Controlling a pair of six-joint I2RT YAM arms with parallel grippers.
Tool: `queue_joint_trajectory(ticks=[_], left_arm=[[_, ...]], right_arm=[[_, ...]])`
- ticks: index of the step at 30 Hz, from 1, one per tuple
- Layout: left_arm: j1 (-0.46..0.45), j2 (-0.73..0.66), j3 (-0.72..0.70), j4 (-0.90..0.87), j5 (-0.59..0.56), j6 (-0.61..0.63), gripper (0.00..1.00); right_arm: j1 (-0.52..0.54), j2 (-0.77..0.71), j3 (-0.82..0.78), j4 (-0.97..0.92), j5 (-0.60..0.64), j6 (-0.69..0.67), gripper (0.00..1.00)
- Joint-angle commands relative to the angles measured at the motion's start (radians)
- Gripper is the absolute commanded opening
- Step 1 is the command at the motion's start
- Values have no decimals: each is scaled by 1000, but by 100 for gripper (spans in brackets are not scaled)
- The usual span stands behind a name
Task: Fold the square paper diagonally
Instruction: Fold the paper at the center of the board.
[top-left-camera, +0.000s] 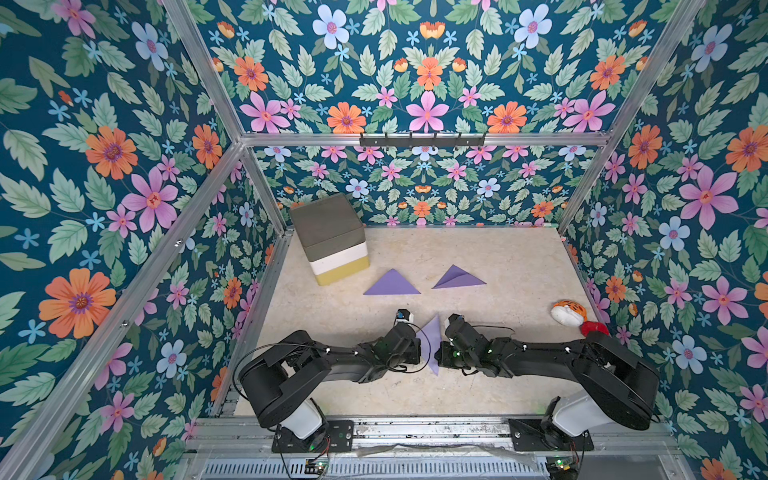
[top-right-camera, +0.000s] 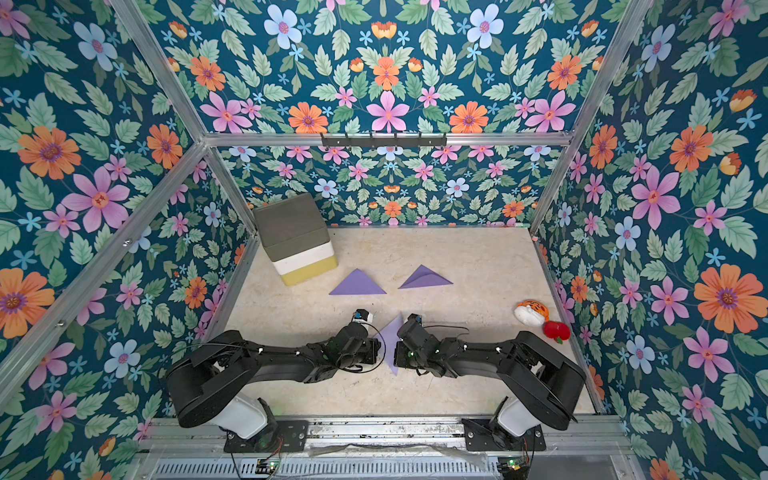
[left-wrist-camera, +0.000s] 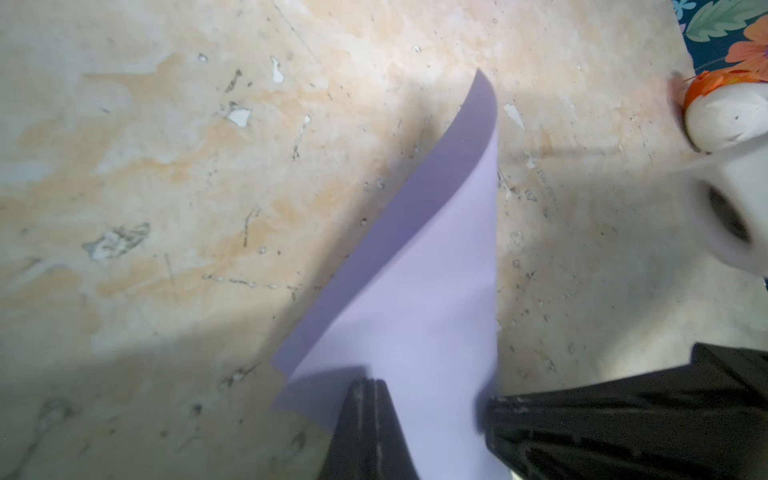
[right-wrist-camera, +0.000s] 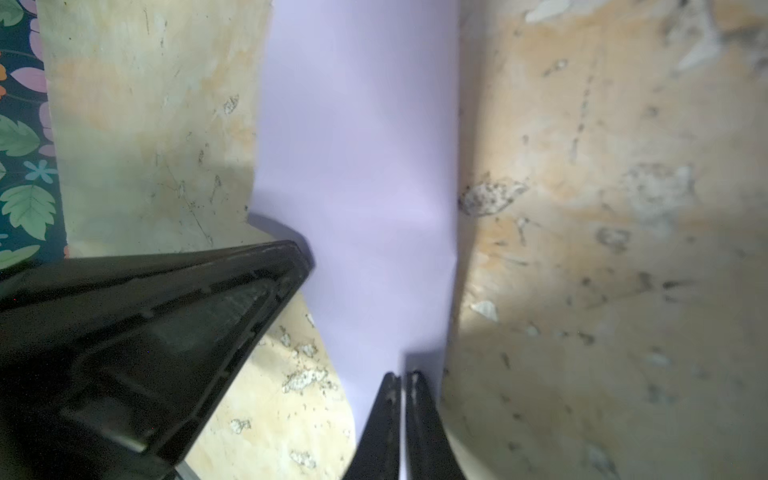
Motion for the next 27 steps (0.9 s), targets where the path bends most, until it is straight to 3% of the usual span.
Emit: queue_joint_trajectory(ticks=[1,8,14,27], left_arm=[[3,25,-10,-229,-50,-2,0],[3,31,-16,-207,-22,-1,0],[2,31,-19,-202,-15,-15,0],[3,45,-21,-189,-11,-37,0]], right_arm=[[1,-19,-28,-228,60,10,11],[1,-111,-21,-197,31,18,11],[1,-190,-35,-37,-37,80,12],[1,-47,-12,84,-118,124,11]])
